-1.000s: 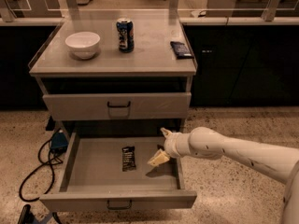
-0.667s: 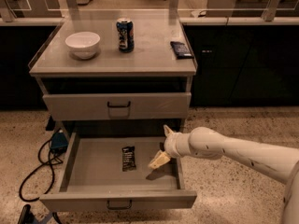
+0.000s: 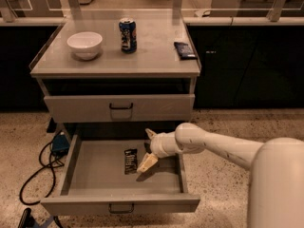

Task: Pick rxbar chocolate from middle drawer and place on counter

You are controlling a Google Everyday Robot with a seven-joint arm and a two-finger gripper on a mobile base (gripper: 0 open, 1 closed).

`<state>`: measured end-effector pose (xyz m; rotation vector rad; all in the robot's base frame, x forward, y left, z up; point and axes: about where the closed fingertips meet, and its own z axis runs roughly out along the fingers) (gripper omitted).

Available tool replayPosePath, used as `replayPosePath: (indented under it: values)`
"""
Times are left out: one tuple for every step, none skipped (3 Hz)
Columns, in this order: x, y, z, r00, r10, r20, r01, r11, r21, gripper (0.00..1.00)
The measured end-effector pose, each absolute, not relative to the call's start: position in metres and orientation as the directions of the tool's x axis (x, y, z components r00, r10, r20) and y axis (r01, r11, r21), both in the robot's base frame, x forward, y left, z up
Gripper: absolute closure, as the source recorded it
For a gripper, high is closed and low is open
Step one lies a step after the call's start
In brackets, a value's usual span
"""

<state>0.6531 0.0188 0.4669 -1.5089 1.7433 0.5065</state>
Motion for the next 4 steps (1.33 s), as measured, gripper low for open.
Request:
replayPosePath:
  values:
    - [0.665,0.077,0.442,0.043,-0.656,-0.753,-0.979,0.121,-0.162,0.00]
    - [0.665,0.077,0.442,0.043,-0.656,-0.753,-0.979,0.121,-0.162,0.00]
    - [0.668,0.074,0.426,-0.006,-0.685,-0.729,-0.981,0.147,-0.130,0.00]
    - [0.671,0.073,0.399,-0.076,-0.712,-0.698,-0.981,0.177,-0.075,0.00]
